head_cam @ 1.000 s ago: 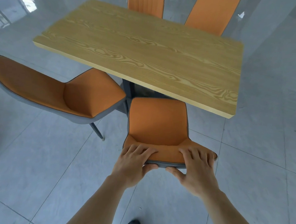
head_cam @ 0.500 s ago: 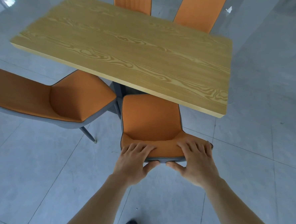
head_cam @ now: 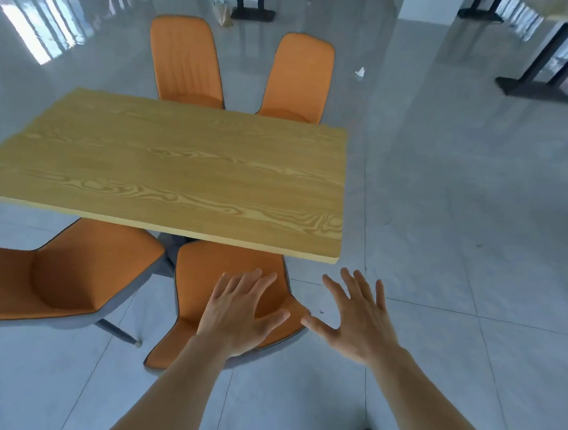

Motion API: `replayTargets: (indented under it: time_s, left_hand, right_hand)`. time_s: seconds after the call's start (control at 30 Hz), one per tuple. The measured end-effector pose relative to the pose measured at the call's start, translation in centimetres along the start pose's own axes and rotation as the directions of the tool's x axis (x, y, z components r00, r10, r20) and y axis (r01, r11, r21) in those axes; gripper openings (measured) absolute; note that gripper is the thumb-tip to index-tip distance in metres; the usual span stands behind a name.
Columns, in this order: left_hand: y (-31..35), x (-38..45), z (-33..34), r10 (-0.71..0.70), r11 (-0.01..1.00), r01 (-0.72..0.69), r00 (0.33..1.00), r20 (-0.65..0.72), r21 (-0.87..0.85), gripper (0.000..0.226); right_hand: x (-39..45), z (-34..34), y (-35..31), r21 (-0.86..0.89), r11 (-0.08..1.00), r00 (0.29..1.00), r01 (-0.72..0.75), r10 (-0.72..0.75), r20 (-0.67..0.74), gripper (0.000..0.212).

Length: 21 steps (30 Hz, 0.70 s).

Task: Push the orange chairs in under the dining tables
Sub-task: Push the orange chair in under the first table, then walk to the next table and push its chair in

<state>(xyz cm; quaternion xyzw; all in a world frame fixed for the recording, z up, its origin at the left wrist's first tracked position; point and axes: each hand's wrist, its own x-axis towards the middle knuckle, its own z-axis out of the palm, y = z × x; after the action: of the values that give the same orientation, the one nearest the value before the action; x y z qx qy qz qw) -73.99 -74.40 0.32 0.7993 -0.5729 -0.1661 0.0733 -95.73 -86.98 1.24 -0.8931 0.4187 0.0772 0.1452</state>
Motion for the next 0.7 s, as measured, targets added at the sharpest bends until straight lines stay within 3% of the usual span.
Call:
replayTargets:
  time_s: [0.1,0.27,0.43,0.7]
  left_hand:
    - [1.4,1.7,-0.5,0.024,1.000,-0.024,0.999,-0.025,0.017,0.082]
    - [16.1,13.4,-4.0,0.073,0.997,-0.072,0.992,-0.099,0.018,0.084]
    - [26.0,23.6,-6.5,0.122,0.992,-0.119,0.985,-0.120,0.032,0.084]
    - [33.0,43.6,-7.8,0.166,0.986,-0.161,0.976,-0.144,0.050,0.086]
  right_hand:
    - [0.5,-0.8,1.7,0.013,1.000,1.000,0.004,-0.004,-0.018,0.107]
    - [4.3,-10.4,16.8,0.026,0.999,0.993,-0.039,0.042,-0.106,0.103]
    - [8.2,-17.3,28.2,0.033,0.994,0.984,-0.105,0.109,-0.142,0.102]
    - [22.1,-24.4,40.9,0.050,0.988,0.974,-0.144,0.150,-0.169,0.104]
